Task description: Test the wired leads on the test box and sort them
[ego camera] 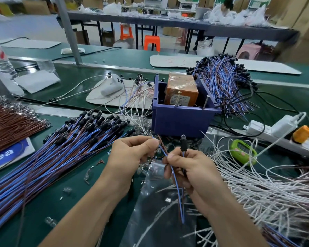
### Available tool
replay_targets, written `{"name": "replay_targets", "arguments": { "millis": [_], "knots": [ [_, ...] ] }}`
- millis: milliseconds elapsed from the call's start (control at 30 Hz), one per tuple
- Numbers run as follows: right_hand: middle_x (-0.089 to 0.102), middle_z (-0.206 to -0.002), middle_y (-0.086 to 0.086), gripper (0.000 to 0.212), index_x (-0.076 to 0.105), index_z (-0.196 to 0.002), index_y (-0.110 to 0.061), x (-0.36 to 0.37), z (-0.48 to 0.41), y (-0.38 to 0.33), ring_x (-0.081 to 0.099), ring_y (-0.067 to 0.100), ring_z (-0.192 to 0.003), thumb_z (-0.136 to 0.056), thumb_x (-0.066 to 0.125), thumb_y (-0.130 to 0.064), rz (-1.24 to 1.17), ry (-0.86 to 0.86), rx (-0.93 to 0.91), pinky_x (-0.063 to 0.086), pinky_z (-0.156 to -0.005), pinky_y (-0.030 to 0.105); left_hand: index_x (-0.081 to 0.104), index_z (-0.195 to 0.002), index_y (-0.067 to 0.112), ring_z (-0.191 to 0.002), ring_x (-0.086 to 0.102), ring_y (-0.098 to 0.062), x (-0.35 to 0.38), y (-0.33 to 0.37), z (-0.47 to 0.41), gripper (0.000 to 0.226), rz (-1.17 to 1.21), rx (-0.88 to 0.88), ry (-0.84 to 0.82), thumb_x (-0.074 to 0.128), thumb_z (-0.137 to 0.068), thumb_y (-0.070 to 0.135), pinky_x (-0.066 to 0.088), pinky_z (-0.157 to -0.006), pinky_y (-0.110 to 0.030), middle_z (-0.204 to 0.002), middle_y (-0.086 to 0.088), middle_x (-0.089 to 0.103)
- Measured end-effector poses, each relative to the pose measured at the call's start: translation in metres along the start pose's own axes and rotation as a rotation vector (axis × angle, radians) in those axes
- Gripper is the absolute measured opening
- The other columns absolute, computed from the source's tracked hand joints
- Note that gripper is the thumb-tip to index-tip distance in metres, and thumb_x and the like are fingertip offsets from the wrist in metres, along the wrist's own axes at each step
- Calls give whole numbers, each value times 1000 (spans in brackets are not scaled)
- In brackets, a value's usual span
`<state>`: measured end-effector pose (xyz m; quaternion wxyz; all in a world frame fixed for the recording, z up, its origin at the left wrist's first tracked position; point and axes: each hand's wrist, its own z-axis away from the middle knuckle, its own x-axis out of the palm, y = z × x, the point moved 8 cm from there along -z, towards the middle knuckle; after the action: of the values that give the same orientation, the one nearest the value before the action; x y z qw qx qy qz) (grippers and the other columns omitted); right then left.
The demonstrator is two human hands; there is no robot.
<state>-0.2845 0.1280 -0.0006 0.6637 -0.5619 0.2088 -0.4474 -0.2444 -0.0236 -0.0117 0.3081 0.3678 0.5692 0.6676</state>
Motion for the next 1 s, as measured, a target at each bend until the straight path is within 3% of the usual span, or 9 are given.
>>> {"name": "replay_targets", "arguments": {
  "millis": [167, 267, 400, 500, 633, 733, 833, 1000],
  "knots": [
    [58, -57, 15, 16, 63, -81, 3, 0, -2, 1, 45, 4, -32, -96, 59, 3, 14, 27, -20, 34, -36, 12, 84, -80, 19, -51, 51, -5, 5, 1, 1, 6, 3, 4, -65, 84, -74, 21, 42, -51, -13, -62, 1, 68],
    [58, -59, 17, 13, 65, -84, 3, -2, -3, 1, 44, 4, -32, -96, 60, 1, 6, 42, -34, 34, -37, 12, 85, -84, 19, -59, 57, -6, 16, 1, 7, 33, -51, -13, -178, 84, -56, 37, 46, -56, -13, -70, -4, 75],
    [63, -64, 22, 18, 68, -79, -3, -7, -4, -1, 49, 7, -37, -96, 62, -2, 9, 86, -81, 38, -40, 14, 85, -78, 19, -64, 70, -8, 17, 6, 10, 11, -26, 10, -116, 85, -67, 18, 52, -62, -13, -74, -7, 78],
    [66, -66, 20, 31, 72, -67, -13, -26, -1, -11, 59, 13, -50, -96, 64, -4, -28, 265, -193, 47, -48, 17, 83, -74, 18, -68, 72, -9, 12, 7, 9, 21, -3, -3, 22, 74, -87, 5, 54, -63, -14, -76, -5, 78],
    [65, -60, 11, 17, 69, -82, -3, -60, 3, -27, 47, 5, -39, -98, 62, -6, -254, 474, -267, 35, -37, 14, 63, -88, 13, -60, 73, -24, 28, 16, 10, 22, 83, -74, -62, 51, -106, 10, 57, -54, -24, -77, -14, 77],
    [61, -58, 8, 8, 67, -94, 1, -77, 1, -37, 49, 8, -44, -95, 65, -6, -393, 546, -283, 40, -41, 16, 70, -86, 11, -44, 60, -20, 34, 29, 0, 24, 15, -62, -20, 55, -105, 12, 49, -43, -22, -65, -10, 70],
    [60, -56, 6, 11, 67, -102, -3, -83, -5, -44, 51, 10, -47, -92, 70, -5, -426, 584, -277, 40, -44, 18, 78, -83, 10, -43, 56, -15, 39, 35, -10, 23, -2, -69, 80, 63, -100, 10, 46, -43, -18, -61, -6, 68],
    [58, -53, 4, 8, 66, -87, -9, -90, -17, -48, 44, 12, -45, -93, 71, -7, -389, 580, -279, 36, -44, 21, 80, -83, 13, -47, 50, -10, 43, 29, -19, 26, 71, -62, 178, 61, -95, -1, 45, -50, -20, -60, -2, 66]
  ]
}}
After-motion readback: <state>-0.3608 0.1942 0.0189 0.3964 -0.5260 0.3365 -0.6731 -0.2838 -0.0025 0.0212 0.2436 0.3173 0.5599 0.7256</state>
